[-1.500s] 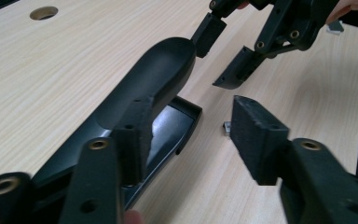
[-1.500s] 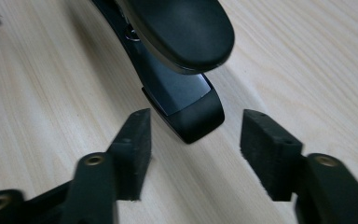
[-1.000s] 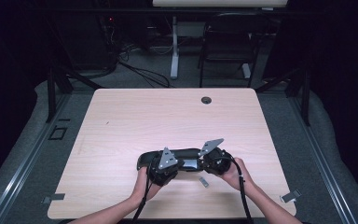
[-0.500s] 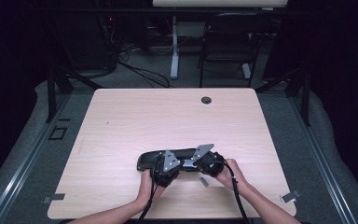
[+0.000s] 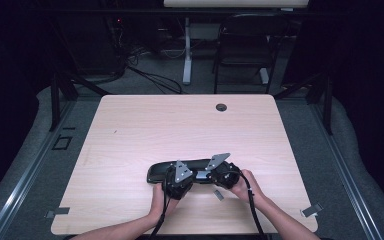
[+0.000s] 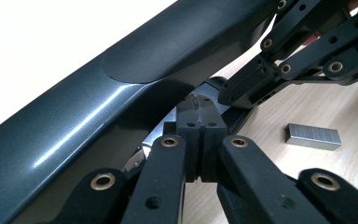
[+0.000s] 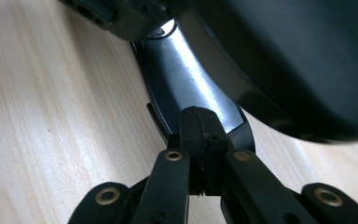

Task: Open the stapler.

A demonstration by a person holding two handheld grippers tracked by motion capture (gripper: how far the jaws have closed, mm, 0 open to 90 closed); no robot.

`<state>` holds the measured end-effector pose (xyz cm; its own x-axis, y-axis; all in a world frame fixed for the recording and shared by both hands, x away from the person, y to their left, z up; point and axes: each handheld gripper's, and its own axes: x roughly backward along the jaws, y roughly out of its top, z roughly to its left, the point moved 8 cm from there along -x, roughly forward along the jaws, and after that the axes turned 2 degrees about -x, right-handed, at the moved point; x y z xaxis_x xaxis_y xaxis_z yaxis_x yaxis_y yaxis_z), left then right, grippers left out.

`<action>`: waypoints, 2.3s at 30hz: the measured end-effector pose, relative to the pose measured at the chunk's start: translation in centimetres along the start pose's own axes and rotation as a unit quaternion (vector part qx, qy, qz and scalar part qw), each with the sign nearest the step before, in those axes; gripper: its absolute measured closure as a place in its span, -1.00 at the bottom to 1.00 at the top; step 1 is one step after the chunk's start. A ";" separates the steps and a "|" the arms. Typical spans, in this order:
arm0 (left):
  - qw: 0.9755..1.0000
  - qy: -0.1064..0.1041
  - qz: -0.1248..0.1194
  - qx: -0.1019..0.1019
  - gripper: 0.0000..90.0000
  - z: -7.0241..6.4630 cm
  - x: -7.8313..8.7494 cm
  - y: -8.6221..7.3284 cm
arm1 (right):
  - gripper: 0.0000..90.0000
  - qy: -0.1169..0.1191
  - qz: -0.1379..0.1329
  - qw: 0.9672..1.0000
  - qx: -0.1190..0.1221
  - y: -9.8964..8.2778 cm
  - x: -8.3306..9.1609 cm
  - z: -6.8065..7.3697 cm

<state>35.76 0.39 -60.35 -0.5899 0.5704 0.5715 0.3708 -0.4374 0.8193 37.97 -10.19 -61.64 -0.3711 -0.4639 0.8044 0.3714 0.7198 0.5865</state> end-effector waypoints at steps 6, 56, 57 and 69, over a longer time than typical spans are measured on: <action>1.000 0.002 -0.003 0.004 0.97 0.0 -0.4 -0.1 | 1.00 -0.005 0.003 1.000 0.004 -0.1 0.1 0.0; 1.000 0.010 -0.016 -0.017 1.00 -0.5 -1.4 0.5 | 1.00 -0.001 -0.007 1.000 -0.021 -0.2 0.1 0.0; 1.000 0.009 -0.017 -0.018 1.00 -0.6 -1.5 0.5 | 1.00 -0.002 -0.008 1.000 -0.022 -0.2 0.1 -0.1; 1.000 0.010 -0.017 -0.013 1.00 -0.7 -1.7 0.7 | 1.00 0.001 -0.015 0.999 -0.030 -0.2 0.0 -0.1</action>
<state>36.46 -1.35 -60.77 -0.6164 0.5719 0.5413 0.3305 -0.4360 0.8371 37.96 -10.35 -61.74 -0.3804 -0.4856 0.7871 0.4101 0.6743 0.6142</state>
